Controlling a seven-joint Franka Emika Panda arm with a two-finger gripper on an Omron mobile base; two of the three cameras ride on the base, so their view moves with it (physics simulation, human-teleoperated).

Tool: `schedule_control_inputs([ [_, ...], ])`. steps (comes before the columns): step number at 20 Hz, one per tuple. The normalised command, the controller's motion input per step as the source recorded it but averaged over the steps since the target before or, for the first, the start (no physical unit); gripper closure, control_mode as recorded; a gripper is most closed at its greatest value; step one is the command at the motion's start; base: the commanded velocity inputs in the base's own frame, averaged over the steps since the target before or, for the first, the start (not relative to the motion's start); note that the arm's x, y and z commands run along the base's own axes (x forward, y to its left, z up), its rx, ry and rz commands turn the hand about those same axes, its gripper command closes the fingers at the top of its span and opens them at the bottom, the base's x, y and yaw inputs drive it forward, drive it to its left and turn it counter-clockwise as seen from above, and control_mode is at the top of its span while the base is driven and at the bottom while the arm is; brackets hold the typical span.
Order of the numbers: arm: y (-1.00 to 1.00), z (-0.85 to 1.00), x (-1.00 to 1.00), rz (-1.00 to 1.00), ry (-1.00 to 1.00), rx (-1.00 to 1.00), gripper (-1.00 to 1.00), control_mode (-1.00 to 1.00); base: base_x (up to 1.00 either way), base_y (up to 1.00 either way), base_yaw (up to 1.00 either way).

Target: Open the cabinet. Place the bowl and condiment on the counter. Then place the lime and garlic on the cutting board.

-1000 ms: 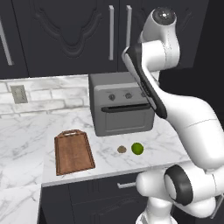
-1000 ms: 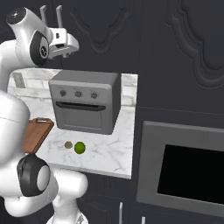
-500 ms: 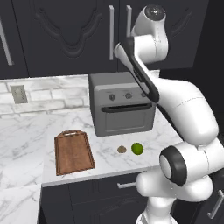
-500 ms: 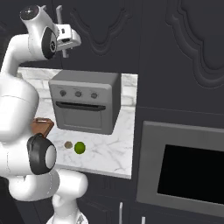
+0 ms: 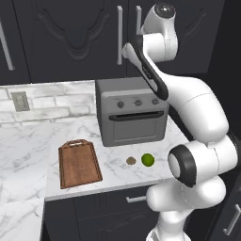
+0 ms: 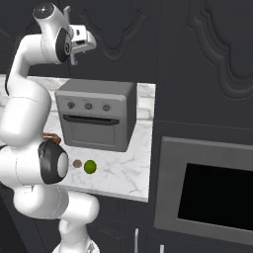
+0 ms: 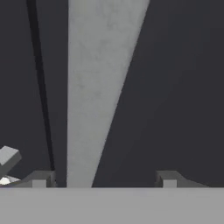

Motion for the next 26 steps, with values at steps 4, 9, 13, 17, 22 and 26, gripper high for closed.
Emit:
schedule_control_inputs([
  [4, 0.00, 0.00, 0.40, 0.00, -0.01, 0.00, -1.00, -1.00, 0.00, 0.00, 0.00],
  [9, 0.09, -0.01, 0.13, 0.00, -0.06, 0.00, -1.00, -1.00, 0.00, 0.00, 0.00],
  [13, 0.23, -0.11, 0.02, -0.01, -0.20, -0.03, -1.00, -1.00, 0.00, 0.00, 0.00],
  [17, 0.09, -0.03, 0.35, -0.04, -0.21, -0.04, -1.00, -1.00, 0.00, 0.00, 0.00],
  [22, 0.00, 0.00, 0.46, -0.04, -0.12, 0.00, -1.00, -1.00, 0.00, 0.00, 0.00],
  [26, 0.00, 0.00, 0.34, -0.04, -0.03, 0.00, -1.00, -1.00, 0.00, 0.00, 0.00],
])
